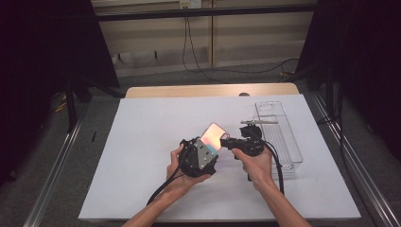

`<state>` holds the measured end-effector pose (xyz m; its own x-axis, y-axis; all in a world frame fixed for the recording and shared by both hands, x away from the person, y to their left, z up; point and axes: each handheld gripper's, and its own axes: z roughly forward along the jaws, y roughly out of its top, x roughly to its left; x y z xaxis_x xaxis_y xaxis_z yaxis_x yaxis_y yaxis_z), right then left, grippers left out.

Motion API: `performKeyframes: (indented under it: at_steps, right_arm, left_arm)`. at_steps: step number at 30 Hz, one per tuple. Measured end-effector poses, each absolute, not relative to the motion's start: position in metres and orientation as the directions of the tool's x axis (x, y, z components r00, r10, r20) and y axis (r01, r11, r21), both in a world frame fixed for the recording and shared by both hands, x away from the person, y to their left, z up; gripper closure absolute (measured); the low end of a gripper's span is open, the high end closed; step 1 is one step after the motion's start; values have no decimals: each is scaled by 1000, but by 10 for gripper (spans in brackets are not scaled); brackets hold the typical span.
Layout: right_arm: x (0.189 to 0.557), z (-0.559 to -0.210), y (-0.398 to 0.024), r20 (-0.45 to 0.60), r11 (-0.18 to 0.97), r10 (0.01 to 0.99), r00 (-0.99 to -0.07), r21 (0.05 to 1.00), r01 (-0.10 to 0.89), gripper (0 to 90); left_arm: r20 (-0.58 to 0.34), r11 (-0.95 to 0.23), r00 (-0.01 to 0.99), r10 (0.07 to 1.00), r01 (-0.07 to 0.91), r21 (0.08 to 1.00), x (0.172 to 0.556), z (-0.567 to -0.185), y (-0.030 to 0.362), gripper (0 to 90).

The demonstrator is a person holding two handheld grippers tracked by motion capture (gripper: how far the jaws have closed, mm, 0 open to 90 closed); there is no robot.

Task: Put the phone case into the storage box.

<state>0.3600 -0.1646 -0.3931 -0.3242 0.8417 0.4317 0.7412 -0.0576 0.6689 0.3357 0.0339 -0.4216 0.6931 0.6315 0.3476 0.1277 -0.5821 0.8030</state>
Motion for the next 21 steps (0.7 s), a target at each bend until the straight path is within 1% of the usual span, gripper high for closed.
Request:
performKeyframes:
  at_steps: [7,14,21]
  right_arm:
    - [362,-396,-165,456,-70,834,-309,644,762,695]
    - [364,-400,-169,485,-113,833,-267,622,775,724]
    - [359,-405,-175,553,-188,798,-241,608,772,770]
  left_arm:
    - [342,-587,699,628,137,798,336,-425,33,168]
    - [335,-583,695,636,147,799,336,-430,27,167]
    - [346,-585,687,639,141,799,335,-432,25,166]
